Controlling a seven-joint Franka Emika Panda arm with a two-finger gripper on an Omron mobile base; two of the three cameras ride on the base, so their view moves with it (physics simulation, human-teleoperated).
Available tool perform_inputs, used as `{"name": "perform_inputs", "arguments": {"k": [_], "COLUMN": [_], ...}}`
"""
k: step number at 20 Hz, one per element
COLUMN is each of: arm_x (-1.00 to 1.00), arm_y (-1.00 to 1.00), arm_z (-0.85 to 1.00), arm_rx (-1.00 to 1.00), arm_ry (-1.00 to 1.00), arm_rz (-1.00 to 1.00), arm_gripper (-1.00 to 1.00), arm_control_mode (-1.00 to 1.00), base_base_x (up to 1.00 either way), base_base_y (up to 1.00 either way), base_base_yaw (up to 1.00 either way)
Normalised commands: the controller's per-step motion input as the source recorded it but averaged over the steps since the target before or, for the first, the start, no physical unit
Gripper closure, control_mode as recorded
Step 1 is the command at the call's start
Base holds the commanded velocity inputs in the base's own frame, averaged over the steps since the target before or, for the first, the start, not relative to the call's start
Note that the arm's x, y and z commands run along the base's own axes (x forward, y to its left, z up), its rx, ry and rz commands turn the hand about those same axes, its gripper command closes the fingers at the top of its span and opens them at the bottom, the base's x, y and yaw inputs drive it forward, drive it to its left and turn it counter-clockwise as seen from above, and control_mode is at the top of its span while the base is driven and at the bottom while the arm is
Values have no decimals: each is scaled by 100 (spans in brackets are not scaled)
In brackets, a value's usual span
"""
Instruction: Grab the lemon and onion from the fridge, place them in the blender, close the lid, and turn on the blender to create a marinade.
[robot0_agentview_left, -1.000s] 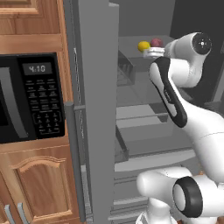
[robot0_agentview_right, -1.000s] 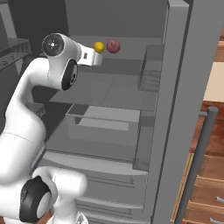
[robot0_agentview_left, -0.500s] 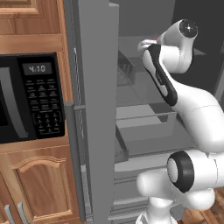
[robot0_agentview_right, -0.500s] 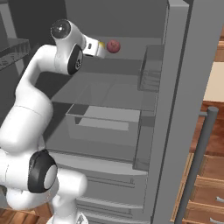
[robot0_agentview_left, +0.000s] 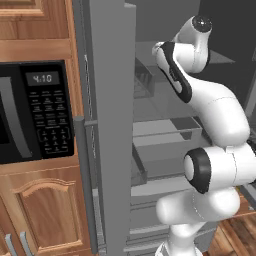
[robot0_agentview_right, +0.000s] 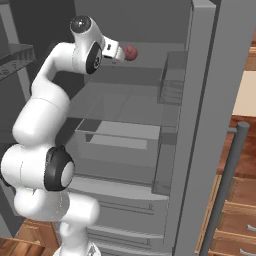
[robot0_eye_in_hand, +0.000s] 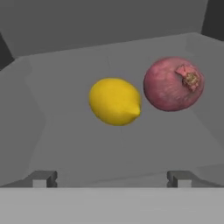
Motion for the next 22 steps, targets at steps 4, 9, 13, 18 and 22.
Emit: {"name": "perform_inputs", "arguments": {"k": [4, 9, 13, 18, 22], "arm_x": [54, 55, 50, 46, 39], "arm_y": [0, 0, 0, 0, -1], "arm_z": [-16, -18, -3, 0, -8], "arm_rx": [0, 0, 0, 0, 0], "arm_ry": [7, 4, 0, 0, 0], "arm_rz": [0, 0, 0, 0, 0], "arm_gripper": [-100, -100, -100, -100, -100], "arm_control_mode": [-100, -100, -100, -100, -100], "base_base_x": [0, 0, 0, 0, 0], "base_base_y": [0, 0, 0, 0, 0], "base_base_yaw": [0, 0, 0, 0, 0]}}
